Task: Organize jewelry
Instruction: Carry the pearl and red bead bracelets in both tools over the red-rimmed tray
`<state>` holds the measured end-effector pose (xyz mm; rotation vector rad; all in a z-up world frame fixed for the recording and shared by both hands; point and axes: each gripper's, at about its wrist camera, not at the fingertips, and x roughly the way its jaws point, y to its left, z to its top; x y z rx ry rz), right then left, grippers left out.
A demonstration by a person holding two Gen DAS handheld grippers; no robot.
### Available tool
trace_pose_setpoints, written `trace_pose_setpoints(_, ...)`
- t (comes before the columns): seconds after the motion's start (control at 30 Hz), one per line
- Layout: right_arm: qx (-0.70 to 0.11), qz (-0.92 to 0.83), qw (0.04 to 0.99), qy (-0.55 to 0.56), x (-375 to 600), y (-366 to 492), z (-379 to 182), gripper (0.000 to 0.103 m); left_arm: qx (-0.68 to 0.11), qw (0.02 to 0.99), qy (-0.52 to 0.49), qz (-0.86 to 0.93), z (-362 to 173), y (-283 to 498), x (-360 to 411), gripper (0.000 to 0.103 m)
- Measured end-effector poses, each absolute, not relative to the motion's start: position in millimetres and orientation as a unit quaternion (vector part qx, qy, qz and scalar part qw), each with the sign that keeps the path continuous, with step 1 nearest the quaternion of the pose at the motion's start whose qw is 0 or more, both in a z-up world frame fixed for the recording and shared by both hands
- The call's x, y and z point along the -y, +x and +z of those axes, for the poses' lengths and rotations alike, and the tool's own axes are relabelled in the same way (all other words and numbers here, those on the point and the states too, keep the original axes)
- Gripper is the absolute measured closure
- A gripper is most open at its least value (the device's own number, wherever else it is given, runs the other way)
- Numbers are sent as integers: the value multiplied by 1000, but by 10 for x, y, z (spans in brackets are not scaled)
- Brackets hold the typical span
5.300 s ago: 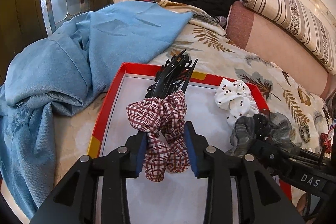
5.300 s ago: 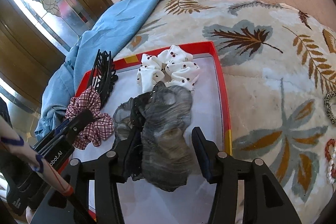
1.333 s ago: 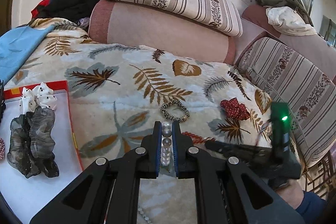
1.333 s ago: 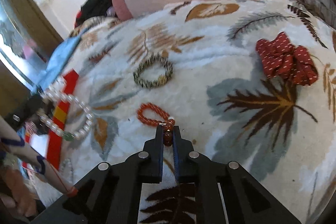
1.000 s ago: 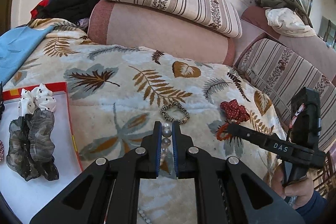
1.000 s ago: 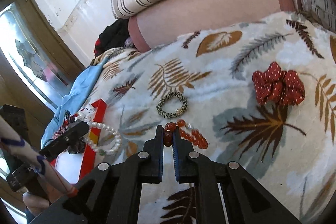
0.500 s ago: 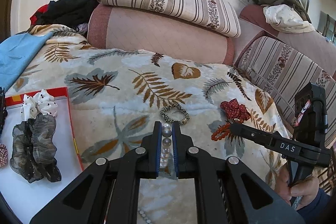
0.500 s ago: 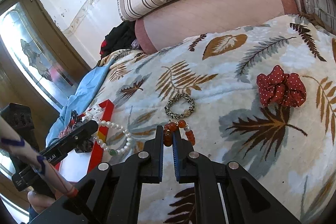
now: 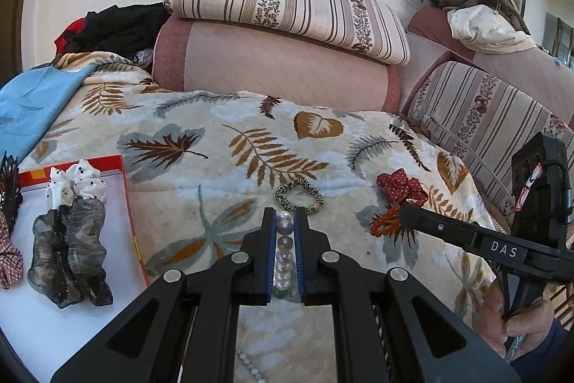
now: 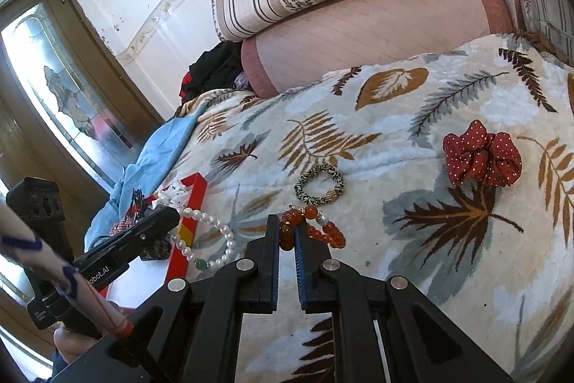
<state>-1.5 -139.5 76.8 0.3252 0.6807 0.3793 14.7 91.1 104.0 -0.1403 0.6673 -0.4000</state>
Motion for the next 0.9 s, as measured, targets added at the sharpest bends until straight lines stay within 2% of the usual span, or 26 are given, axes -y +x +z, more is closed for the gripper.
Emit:
trace_pose_setpoints(0.5, -311, 216, 913, 154, 980, -395, 997, 95, -288, 941, -70, -163, 1352, -262, -1199, 94)
trace_pose_setpoints(0.9, -321, 261, 904, 112, 234, -557, 1105, 95, -265, 954, -100, -95, 1461, -530, -1942, 94)
